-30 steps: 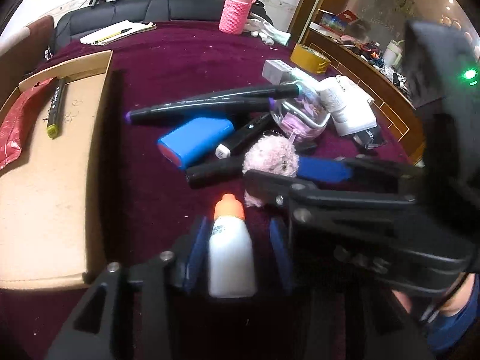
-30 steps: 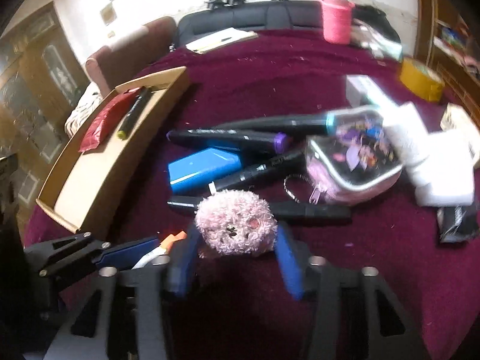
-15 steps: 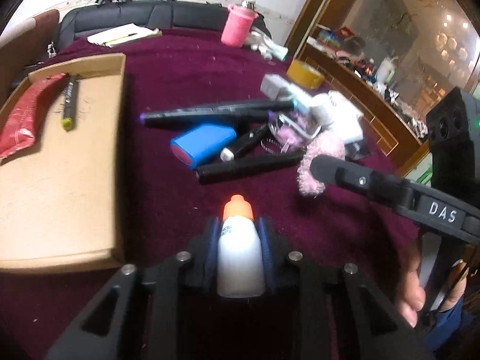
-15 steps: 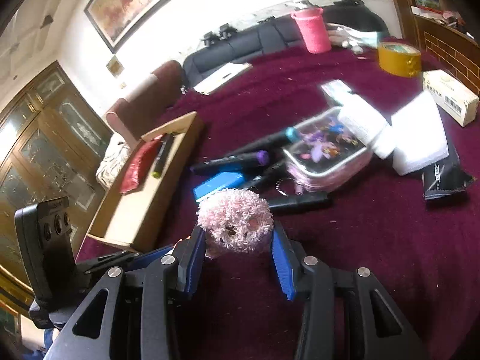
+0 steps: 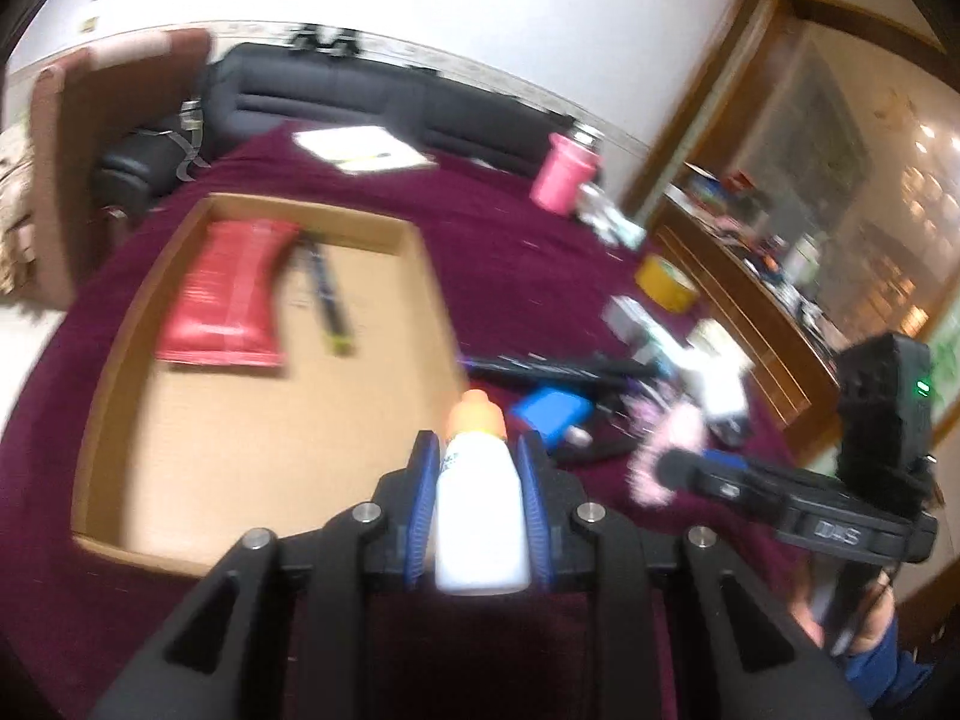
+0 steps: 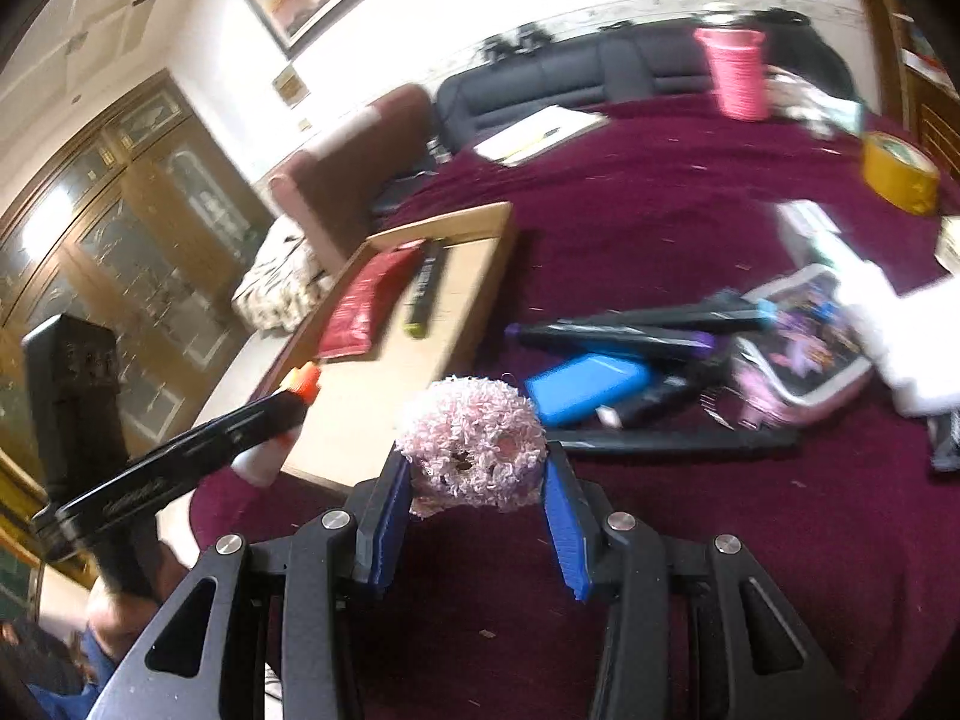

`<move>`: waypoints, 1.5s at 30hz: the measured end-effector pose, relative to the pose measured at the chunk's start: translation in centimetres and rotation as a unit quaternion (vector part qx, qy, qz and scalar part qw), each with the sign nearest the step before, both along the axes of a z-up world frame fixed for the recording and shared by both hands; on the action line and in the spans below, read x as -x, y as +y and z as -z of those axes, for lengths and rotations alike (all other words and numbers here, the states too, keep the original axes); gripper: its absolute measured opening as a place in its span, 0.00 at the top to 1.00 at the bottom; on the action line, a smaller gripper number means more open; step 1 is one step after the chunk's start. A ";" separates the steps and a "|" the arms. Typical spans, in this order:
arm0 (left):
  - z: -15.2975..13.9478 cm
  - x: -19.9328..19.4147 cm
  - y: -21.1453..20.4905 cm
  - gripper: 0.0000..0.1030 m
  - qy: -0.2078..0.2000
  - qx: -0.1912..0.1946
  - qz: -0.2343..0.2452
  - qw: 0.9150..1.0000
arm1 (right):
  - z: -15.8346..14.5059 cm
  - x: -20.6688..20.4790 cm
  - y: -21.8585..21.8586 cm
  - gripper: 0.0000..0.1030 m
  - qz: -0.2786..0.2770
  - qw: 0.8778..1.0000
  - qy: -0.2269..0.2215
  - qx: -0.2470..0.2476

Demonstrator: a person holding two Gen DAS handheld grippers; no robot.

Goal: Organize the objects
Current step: 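Carry the glue bottle and pink keychain into the tray and release both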

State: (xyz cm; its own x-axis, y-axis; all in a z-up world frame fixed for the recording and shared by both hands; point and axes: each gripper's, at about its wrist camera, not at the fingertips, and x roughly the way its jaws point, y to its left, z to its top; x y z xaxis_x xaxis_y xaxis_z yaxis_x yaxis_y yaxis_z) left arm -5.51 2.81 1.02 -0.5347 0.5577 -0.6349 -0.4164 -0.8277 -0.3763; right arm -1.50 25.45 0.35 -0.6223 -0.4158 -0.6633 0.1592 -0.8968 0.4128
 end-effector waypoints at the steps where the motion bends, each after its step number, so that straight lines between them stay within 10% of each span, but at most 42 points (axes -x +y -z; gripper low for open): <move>1: 0.1 0.5 -0.9 0.75 -0.002 0.002 -0.012 1.000 | -0.2 0.4 -0.8 0.55 -0.007 1.000 -0.002 -0.001; 27: 5.5 7.8 -8.6 0.75 -0.057 0.040 -0.108 0.992 | 5.1 14.7 -15.9 0.51 -0.054 0.991 -0.089 -0.086; 31: 5.5 8.3 -8.9 0.74 -0.058 0.036 -0.115 0.991 | 4.7 15.0 -15.9 0.46 -0.047 0.992 -0.081 -0.087; 36: 4.7 7.4 -9.1 0.48 -0.051 0.028 -0.119 0.991 | 3.2 13.5 -14.3 0.42 -0.048 0.996 -0.061 -0.053; 45: 2.0 4.5 -5.2 0.47 -0.021 0.032 -0.077 0.996 | 0.6 8.1 -9.4 0.38 -0.047 0.999 -0.011 -0.013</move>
